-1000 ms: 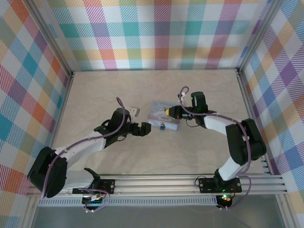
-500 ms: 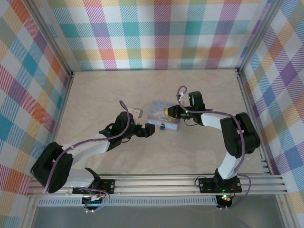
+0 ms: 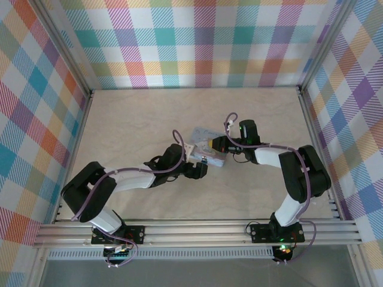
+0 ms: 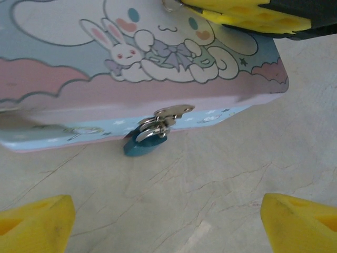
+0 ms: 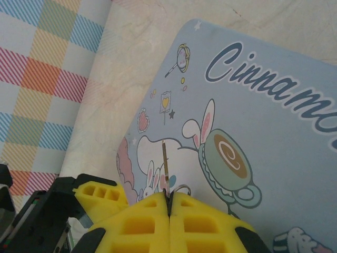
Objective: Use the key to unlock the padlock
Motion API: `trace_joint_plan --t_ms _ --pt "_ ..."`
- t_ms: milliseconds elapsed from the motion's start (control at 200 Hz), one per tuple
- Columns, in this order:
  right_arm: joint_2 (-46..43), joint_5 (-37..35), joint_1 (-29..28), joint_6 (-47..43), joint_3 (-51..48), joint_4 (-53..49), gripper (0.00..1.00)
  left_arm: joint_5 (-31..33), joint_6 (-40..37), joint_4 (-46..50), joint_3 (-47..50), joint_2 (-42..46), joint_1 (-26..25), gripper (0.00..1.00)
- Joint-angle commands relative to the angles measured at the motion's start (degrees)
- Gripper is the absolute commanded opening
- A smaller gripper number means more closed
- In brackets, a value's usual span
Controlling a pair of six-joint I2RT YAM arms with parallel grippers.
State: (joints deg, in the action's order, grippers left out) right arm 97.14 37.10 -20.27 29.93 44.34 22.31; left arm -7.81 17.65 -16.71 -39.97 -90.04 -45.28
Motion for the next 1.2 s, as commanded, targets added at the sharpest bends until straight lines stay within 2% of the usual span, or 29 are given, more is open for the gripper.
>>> trace_joint_plan --t_ms 0,265,560,985,1195 --pt "0.8 -0.2 -0.7 1.0 -2.5 -5.0 0.00 1.3 -2.2 -2.2 -2.2 -2.4 -1.4 0.88" --pt "0.5 -0.2 -0.8 1.3 -2.2 -4.7 0.00 4.6 -5.3 -5.3 -3.9 -8.0 -3.2 0.82" --pt "0.4 -0.9 -1.2 1.3 -2.1 -5.1 0.00 6.3 -5.1 -7.3 -5.2 -11.2 -3.4 0.77" --pt "0.7 -1.2 -1.7 1.3 -1.7 -5.3 0.00 5.1 -4.6 -6.9 -7.7 -14.0 -3.3 0.58" --pt "0.7 -1.4 -1.9 1.4 -1.9 -5.3 0.00 6.6 -3.3 -7.9 -7.6 -14.8 -3.3 0.53"
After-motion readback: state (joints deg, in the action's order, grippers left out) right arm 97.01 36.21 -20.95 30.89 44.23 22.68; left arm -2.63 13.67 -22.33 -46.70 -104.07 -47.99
